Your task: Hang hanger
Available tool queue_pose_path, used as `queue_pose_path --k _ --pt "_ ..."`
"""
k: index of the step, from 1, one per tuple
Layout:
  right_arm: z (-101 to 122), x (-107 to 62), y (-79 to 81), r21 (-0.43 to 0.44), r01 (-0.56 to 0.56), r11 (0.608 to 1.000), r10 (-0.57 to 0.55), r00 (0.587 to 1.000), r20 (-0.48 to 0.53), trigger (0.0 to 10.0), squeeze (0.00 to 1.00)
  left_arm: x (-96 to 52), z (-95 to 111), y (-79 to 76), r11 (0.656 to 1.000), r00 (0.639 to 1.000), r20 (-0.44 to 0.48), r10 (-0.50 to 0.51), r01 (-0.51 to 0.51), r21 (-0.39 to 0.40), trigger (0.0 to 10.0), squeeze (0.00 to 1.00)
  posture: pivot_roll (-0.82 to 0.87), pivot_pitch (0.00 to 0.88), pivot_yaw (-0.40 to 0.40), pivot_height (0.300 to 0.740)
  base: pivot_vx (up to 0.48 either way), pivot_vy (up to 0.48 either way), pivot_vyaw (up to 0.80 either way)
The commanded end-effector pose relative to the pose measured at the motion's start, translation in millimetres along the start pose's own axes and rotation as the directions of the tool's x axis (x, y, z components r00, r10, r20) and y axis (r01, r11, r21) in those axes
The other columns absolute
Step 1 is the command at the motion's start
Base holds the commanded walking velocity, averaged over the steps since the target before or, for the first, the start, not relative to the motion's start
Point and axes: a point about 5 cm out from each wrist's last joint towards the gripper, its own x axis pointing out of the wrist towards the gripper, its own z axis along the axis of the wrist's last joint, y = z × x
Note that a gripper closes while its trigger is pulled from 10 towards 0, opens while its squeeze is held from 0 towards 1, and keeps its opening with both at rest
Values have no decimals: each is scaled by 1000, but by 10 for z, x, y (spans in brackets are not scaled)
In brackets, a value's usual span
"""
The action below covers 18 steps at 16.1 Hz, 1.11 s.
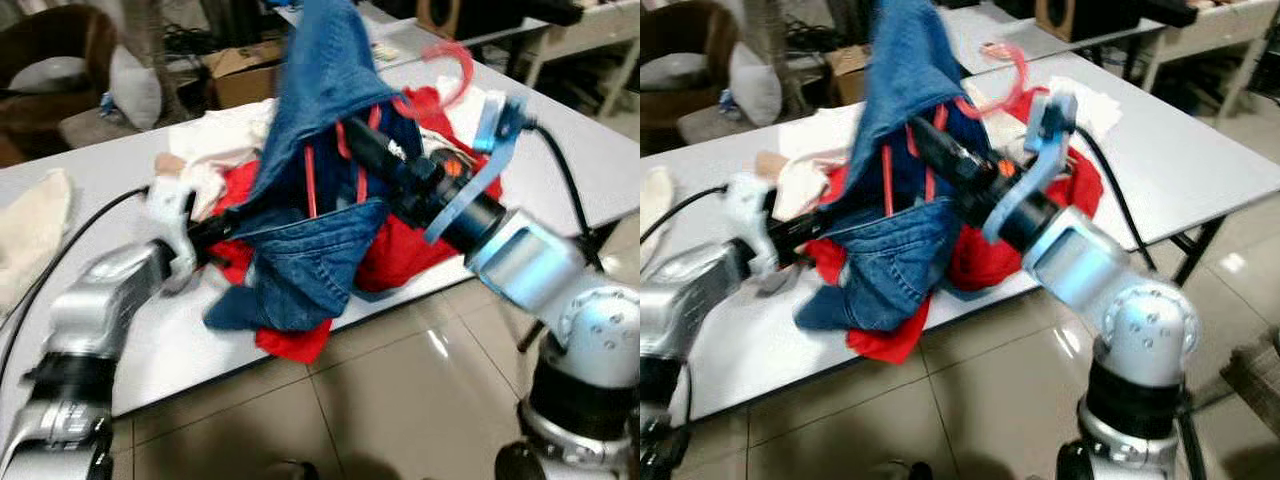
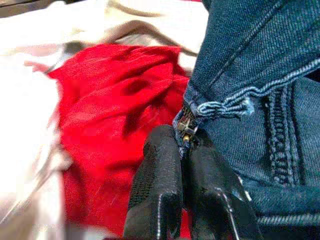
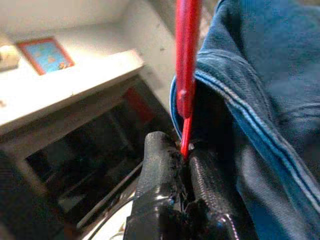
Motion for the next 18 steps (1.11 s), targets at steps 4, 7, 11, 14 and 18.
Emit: queue_pose_path --k 4,7,11,14,18 --pt "126 93 287 10 -206 979 206 979 12 10000 0 -553 -141 177 995 996 43 83 -81 -57 0 0 -8 0 71 740 0 0 800" --pt "111 149 306 37 -241 970 241 970 -10 10000 0 -757 -191 167 991 992 72 105 -99 -87 0 0 22 0 53 740 0 0 800" --pt "29 176 260 58 -234 971 237 970 -60 10000 0 -800 -164 99 994 994 76 81 -75 -79 0 0 41 0 48 740 0 0 800" --pt "-42 162 210 14 -201 980 201 971 -128 10000 0 -838 -184 98 994 994 62 86 -82 -72 0 0 44 0 52 740 0 0 800" --pt "-158 14 -59 -210 -79 974 1 937 -348 10000 0 -994 -216 219 990 990 26 138 -137 -23 0 0 45 0 48 740 0 0 800"
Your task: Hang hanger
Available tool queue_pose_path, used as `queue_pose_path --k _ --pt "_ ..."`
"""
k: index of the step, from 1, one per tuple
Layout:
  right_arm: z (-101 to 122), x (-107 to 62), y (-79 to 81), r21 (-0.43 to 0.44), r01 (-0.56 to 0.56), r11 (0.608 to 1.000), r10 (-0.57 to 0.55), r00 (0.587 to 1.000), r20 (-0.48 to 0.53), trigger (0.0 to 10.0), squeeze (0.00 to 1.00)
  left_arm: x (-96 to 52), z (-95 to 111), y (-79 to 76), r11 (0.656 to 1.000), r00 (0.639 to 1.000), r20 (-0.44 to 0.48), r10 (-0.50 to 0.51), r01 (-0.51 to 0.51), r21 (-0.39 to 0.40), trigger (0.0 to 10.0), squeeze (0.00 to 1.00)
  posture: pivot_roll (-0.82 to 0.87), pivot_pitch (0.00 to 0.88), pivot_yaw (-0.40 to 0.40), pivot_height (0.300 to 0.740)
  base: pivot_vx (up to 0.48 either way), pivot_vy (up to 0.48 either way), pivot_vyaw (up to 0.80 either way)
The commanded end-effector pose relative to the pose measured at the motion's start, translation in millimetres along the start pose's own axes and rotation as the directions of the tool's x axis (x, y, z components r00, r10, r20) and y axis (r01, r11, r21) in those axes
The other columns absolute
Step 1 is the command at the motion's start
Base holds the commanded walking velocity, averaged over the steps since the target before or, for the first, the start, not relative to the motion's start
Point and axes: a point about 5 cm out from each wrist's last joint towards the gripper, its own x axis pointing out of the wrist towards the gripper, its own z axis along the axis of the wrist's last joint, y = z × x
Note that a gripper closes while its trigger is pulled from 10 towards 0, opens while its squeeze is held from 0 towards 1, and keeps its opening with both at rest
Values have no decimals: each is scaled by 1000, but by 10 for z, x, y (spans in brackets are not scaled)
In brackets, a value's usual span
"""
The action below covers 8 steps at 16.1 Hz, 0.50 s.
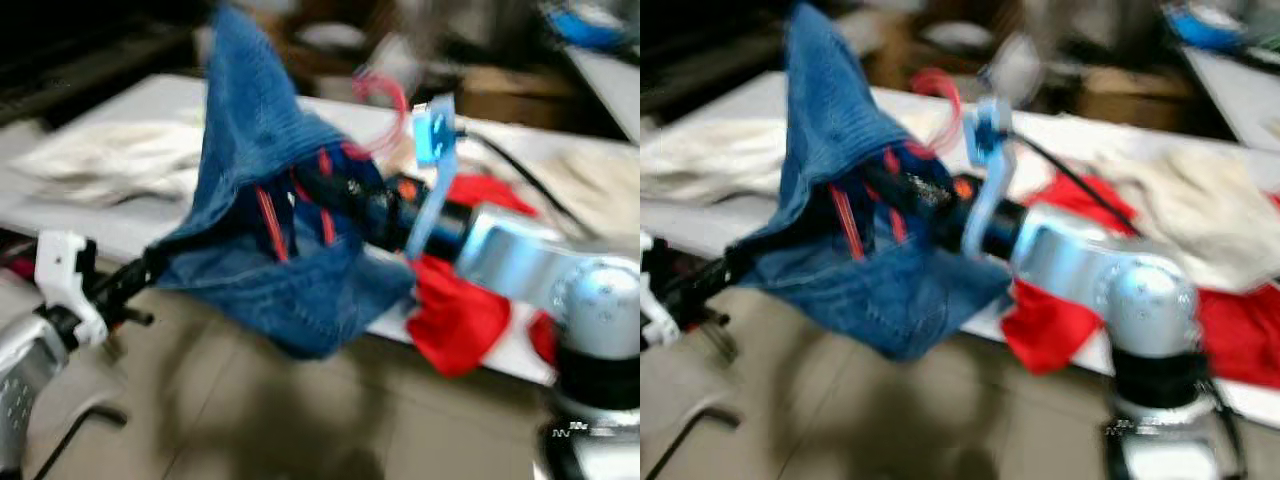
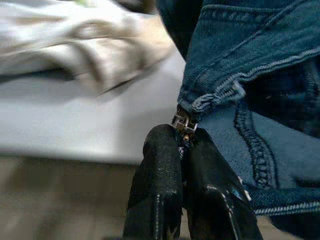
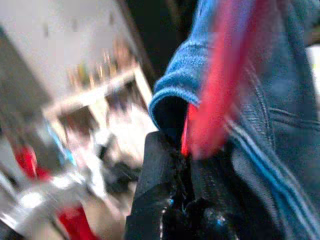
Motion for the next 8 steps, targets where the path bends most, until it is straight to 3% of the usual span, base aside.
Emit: queue_pose_path --k 1,6,8 --pt "-40 -36 -47 -33 25 999 -27 999 -36 10000 0 -73 73 83 999 999 12 41 -41 36 0 0 49 0 41 740 0 0 800" --pt "-252 -180 -334 -178 127 976 -163 967 -199 10000 0 -195 246 155 996 995 88 47 -53 70 0 0 51 0 32 740 0 0 800" --pt "-267 -187 -354 -185 131 974 -168 964 -204 10000 0 -207 234 161 996 996 79 51 -57 72 0 0 56 0 25 740 0 0 800"
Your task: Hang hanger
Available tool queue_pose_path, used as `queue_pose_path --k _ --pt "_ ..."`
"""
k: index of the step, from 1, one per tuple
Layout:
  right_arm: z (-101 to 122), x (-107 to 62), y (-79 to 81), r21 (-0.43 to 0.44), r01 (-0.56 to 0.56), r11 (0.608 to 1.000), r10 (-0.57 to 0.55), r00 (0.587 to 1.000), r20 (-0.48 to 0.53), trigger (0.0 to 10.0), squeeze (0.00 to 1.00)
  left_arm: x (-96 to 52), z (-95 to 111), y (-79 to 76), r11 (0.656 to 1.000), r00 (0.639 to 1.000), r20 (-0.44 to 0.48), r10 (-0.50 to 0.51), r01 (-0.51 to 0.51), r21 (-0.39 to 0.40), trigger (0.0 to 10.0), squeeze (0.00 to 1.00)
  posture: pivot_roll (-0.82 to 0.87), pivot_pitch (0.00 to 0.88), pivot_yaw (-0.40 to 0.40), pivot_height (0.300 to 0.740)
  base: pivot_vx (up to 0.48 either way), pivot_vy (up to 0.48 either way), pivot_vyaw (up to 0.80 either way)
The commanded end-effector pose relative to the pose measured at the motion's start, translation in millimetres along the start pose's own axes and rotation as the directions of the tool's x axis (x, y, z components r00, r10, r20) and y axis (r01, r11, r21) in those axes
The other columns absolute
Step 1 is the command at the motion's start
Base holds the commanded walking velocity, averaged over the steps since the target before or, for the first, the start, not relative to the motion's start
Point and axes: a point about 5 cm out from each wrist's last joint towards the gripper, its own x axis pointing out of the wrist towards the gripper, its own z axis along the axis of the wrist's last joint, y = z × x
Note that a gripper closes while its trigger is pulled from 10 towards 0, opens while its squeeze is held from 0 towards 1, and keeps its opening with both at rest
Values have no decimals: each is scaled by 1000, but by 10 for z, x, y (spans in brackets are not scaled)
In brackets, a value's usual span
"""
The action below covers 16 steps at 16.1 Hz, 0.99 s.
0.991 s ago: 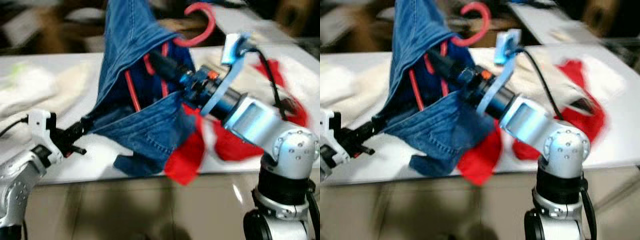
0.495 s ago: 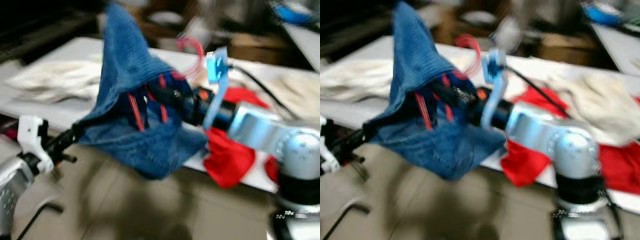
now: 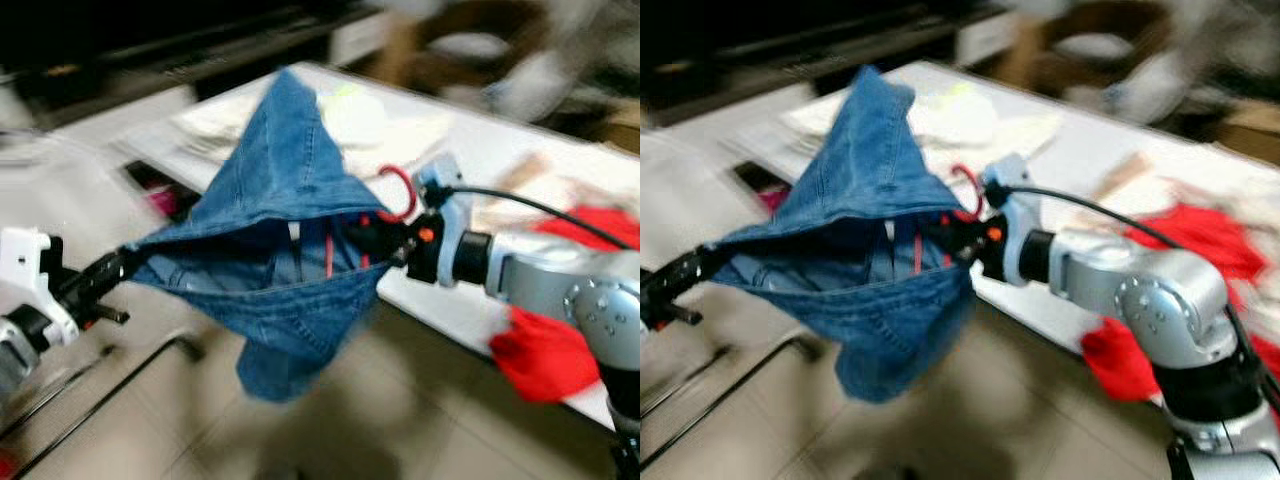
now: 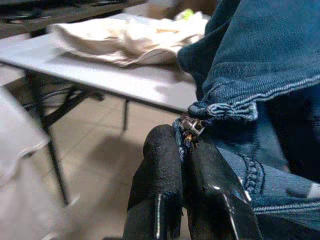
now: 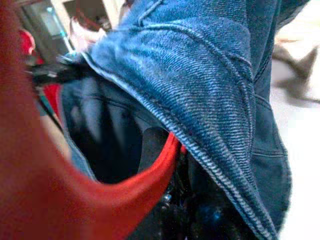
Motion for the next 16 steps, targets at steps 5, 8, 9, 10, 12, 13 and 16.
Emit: queue_pose_path --k 5,8,9,10,12,13,16 --pt "-166 114 -4 16 37 999 -37 999 4 10000 0 121 -607 -122 990 961 -242 136 -124 65 0 0 53 0 10 740 0 0 800" --pt "-371 207 -92 40 136 990 -135 990 -33 10000 0 243 -992 -180 971 908 -343 240 -226 81 0 0 43 0 8 740 0 0 800" --pt "-444 219 -103 34 150 988 -148 987 -58 10000 0 263 -1057 -198 968 899 -359 251 -237 82 0 0 41 0 7 740 0 0 800" --pt "-596 234 -125 9 176 984 -174 978 -119 10000 0 295 -1174 -240 966 883 -392 258 -238 98 3137 0 37 0 8 740 0 0 800" --pt "-828 264 -201 -4 243 970 -240 954 -182 10000 0 367 -1273 -371 978 896 -395 204 -200 52 10000 0 27 0 5 740 0 0 800" --pt "-872 276 -227 -10 267 964 -264 946 -188 10000 0 386 -1265 -417 984 907 -382 177 -176 38 10000 1000 17 0 5 740 0 0 800" --pt "-1081 336 -328 -16 362 932 -358 912 -199 10000 0 397 -1241 -595 998 942 -334 43 -54 -23 10000 1000 12 0 0 740 0 0 800"
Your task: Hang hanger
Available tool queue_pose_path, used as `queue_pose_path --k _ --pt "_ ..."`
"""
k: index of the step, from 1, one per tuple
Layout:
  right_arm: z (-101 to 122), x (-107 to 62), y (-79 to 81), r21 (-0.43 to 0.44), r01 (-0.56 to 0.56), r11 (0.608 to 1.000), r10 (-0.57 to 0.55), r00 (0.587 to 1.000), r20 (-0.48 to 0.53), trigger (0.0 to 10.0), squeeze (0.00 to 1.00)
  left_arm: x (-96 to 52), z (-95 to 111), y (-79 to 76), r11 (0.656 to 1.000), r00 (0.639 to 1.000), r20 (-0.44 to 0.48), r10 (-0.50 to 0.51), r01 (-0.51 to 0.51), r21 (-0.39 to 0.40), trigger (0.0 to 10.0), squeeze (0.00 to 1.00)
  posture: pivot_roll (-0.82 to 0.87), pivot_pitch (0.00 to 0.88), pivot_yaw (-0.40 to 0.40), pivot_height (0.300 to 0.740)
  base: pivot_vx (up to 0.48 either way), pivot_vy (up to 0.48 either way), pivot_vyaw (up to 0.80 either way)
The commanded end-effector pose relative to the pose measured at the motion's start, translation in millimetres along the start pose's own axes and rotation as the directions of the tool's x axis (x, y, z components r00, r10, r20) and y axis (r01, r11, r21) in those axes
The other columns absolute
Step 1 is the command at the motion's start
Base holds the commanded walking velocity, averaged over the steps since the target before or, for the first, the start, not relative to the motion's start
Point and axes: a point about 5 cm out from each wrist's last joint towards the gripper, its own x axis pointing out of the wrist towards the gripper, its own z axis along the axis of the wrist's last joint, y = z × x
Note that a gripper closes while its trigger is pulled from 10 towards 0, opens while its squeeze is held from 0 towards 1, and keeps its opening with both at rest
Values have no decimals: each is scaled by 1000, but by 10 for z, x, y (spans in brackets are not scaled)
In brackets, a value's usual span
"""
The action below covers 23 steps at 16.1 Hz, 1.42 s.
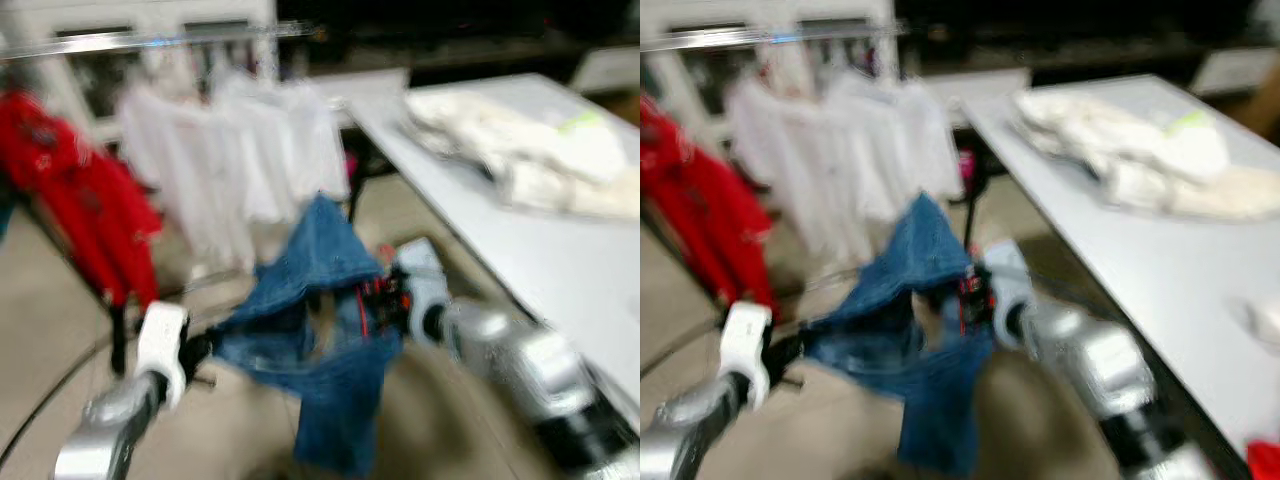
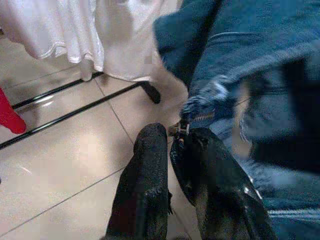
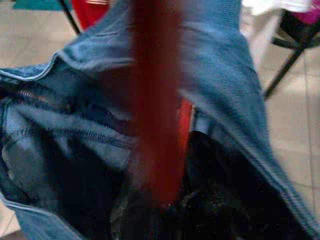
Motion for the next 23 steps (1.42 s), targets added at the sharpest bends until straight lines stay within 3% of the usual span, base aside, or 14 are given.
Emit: queue_pose_path --k 1,3,5,6,9,10,11,16,18,23 --pt "6 -24 -107 -26 66 997 -65 998 25 10000 0 -26 33 -60 999 999 21 -49 49 13 10000 1000 12 0 -4 740 0 0 800" --pt "42 -3 -126 -2 76 997 -76 995 59 10000 0 -55 72 -167 991 989 48 -137 137 7 10000 1000 14 0 -7 740 0 0 800" --pt "105 46 -121 92 45 995 -55 992 110 10000 0 -66 343 -398 948 926 247 -287 311 -67 10000 1000 22 0 -27 740 0 0 800" --pt "99 70 -120 93 43 995 -53 992 111 10000 0 -63 403 -443 937 909 282 -307 341 -79 10000 1000 24 0 -31 740 0 0 800" --pt "52 112 -158 124 73 990 -86 991 103 10000 0 -21 577 -443 969 921 312 -235 247 0 10000 1000 26 0 -34 740 0 0 800" --pt "24 113 -176 131 83 988 -97 990 99 10000 0 -22 640 -416 978 927 317 -201 206 19 10000 812 25 0 -32 740 0 0 800" --pt "7 107 -178 143 82 986 -98 990 102 10000 0 -25 682 -387 985 932 319 -174 170 39 10000 0 25 0 -28 740 0 0 0" --pt "57 45 -168 173 61 983 -87 985 147 10000 0 -79 726 -306 989 944 311 -109 72 129 10000 0 28 0 -10 740 0 0 0" --pt "85 -36 -222 246 88 965 -150 958 245 10000 0 -86 735 -345 994 941 330 -72 40 103 10000 0 29 0 -5 740 0 0 0" --pt "53 -20 -256 215 231 949 -290 907 305 10000 0 2 852 -428 997 913 407 -19 -11 71 10000 0 18 0 13 740 52 0 0"
